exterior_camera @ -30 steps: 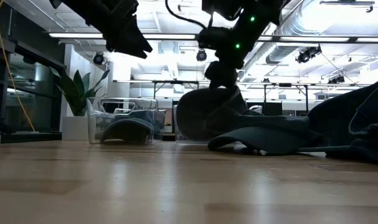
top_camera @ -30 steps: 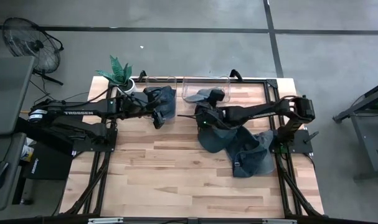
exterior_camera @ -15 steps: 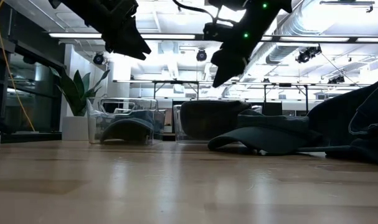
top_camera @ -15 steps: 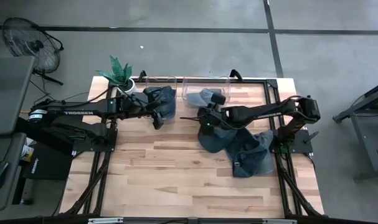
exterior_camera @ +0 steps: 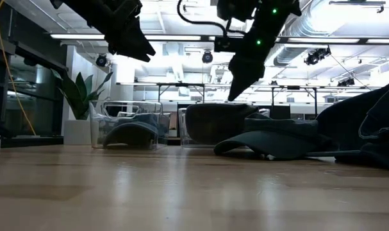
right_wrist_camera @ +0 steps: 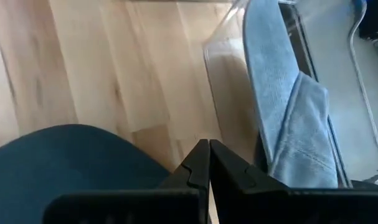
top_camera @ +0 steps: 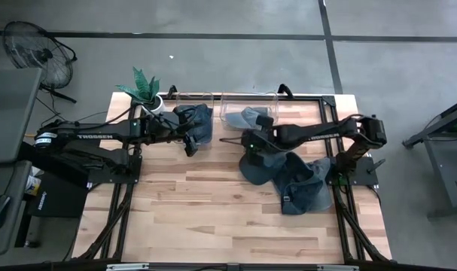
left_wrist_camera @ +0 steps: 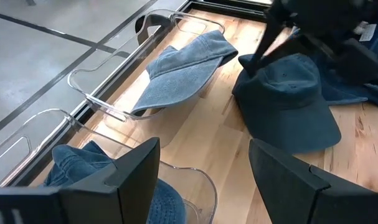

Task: Pick & Place hat
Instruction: Put the left gray cap into the right transparent bin

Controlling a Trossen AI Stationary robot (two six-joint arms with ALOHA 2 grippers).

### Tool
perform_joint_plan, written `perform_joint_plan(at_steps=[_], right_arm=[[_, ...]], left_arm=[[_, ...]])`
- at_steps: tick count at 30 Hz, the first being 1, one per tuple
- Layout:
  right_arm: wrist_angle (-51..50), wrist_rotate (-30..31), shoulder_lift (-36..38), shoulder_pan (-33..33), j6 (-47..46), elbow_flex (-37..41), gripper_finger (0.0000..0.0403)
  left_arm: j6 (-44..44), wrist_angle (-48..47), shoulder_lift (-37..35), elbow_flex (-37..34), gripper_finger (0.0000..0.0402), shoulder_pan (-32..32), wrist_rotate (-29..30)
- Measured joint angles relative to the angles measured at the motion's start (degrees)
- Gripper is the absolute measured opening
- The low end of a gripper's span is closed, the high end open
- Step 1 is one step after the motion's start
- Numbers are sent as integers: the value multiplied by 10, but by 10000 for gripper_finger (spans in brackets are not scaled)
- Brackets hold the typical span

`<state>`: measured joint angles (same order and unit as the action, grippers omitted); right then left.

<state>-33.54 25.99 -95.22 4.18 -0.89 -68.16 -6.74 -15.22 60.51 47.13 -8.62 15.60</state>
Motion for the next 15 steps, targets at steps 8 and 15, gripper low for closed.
perform_joint_plan(at_steps=[8, 15], right_arm=[[5, -37, 0, 59, 29, 0, 1], [28, -76, 0, 102, 49, 0, 0]], left_arm=[[0, 0, 0, 0, 241, 0, 0], [0, 0, 0, 0, 241, 0, 0]])
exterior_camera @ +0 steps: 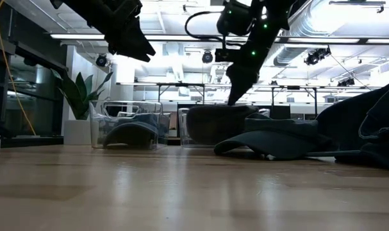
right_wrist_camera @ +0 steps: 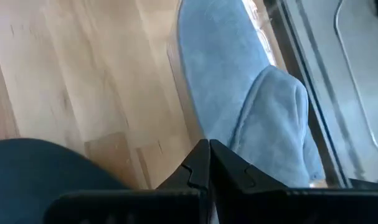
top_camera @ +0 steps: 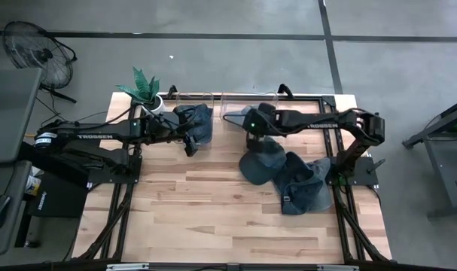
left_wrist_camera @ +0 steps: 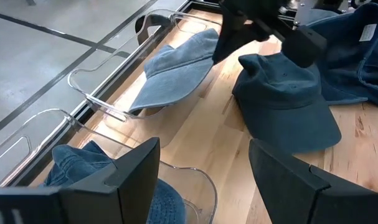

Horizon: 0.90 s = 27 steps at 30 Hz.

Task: Pick & Place hat
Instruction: Put the left gray cap into the right transparent bin

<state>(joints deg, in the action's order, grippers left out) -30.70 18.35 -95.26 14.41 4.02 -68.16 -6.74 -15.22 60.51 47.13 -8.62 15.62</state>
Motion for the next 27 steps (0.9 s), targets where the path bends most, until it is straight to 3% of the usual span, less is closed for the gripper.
perform_joint_plan(at_steps=[17, 21, 27], right_arm=[[12, -84, 0, 59, 10, 0, 0], [14, -86, 0, 63, 10, 0, 0], [16, -139, 0, 58, 9, 0, 0]], left_arm=[[0, 0, 0, 0, 241, 0, -5], [0, 0, 0, 0, 241, 0, -5], [0, 0, 0, 0, 241, 0, -5]])
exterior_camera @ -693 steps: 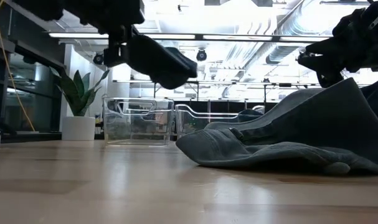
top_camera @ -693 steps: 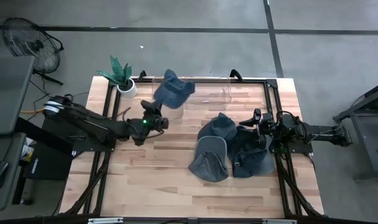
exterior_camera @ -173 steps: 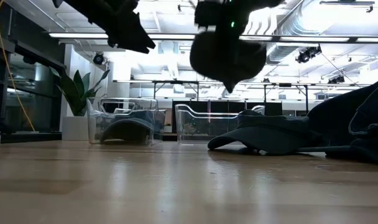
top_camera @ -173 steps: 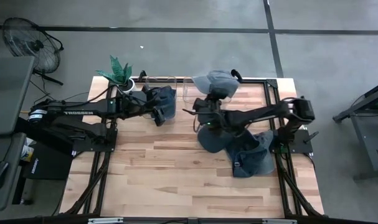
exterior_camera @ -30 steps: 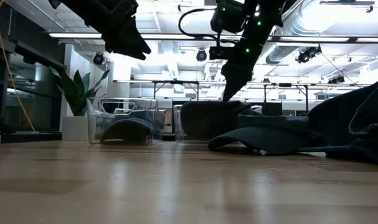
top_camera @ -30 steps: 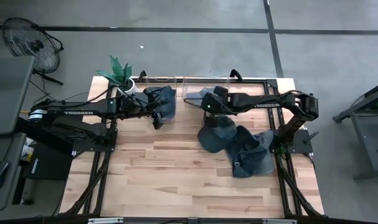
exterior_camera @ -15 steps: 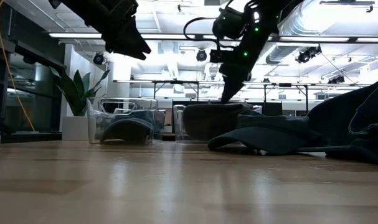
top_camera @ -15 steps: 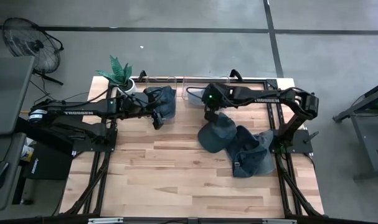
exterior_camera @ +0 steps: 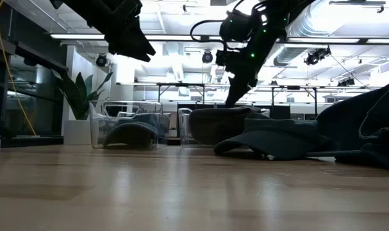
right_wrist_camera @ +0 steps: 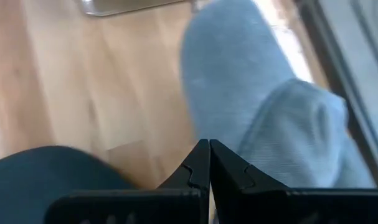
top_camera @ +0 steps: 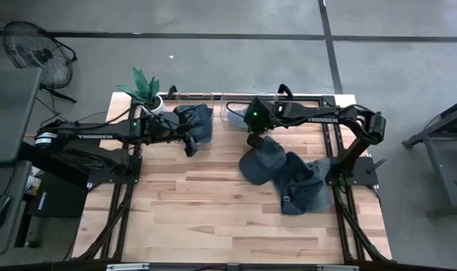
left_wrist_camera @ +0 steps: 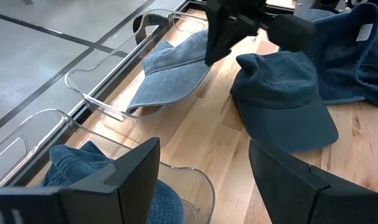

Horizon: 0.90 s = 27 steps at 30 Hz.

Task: Pick & Place hat
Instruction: Put the left gray cap into the right transparent bin

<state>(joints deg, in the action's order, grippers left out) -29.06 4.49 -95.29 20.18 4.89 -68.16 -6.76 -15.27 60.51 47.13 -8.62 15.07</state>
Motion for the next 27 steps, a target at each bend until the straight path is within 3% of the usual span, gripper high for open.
perform_joint_plan(at_steps=[5, 8, 19, 23, 27], right_arm=[[-7, -74, 0, -12, 3, 0, 0], [-18, -76, 0, -17, 7, 0, 0], [-18, 0, -14, -3, 27, 0, 0], [-17, 63, -15, -2, 29, 0, 0], [-15, 89, -15, 1, 31, 0, 0]], left_arm=[[0, -4, 0, 0, 241, 0, 0], [0, -4, 0, 0, 241, 0, 0], [0, -4, 0, 0, 241, 0, -2], [-2, -4, 0, 0, 241, 0, -2], [-6, -4, 0, 0, 241, 0, -2]])
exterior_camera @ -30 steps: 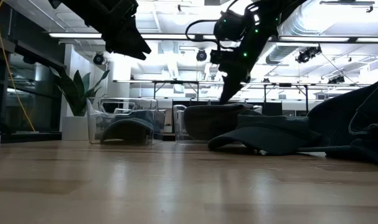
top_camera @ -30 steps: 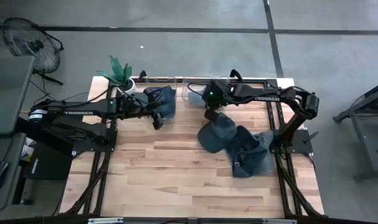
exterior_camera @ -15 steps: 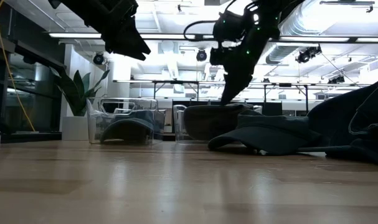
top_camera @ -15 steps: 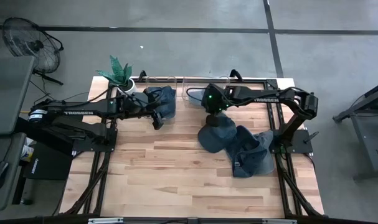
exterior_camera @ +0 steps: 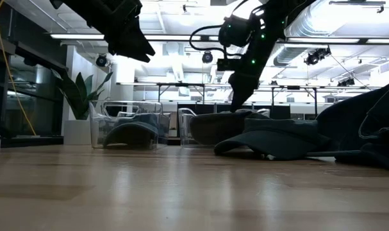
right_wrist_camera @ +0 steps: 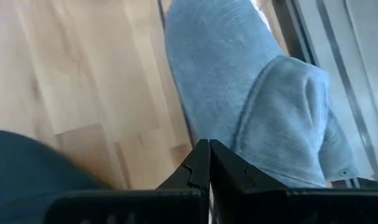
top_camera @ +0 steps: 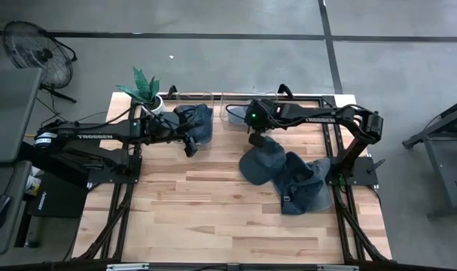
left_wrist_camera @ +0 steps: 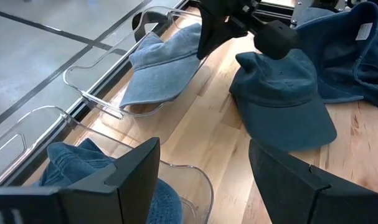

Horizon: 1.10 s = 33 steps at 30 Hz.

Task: Pick & Place hat
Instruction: Put the left gray cap into the right transparent bin

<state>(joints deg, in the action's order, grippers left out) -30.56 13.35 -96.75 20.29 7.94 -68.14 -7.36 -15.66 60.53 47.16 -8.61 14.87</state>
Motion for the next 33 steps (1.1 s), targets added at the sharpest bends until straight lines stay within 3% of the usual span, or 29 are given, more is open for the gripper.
perform_joint_plan(at_steps=[13, 23, 33], right_arm=[[35, -4, -38, 32, 0, 0, 0], [42, -114, -40, 58, -34, 0, 0], [49, -109, -17, 54, -51, 0, 0]], left_arm=[[-3, 0, 0, 0, 241, 0, -9], [-4, -1, 0, 0, 241, 0, -11], [-7, -12, 0, 0, 241, 0, -18]])
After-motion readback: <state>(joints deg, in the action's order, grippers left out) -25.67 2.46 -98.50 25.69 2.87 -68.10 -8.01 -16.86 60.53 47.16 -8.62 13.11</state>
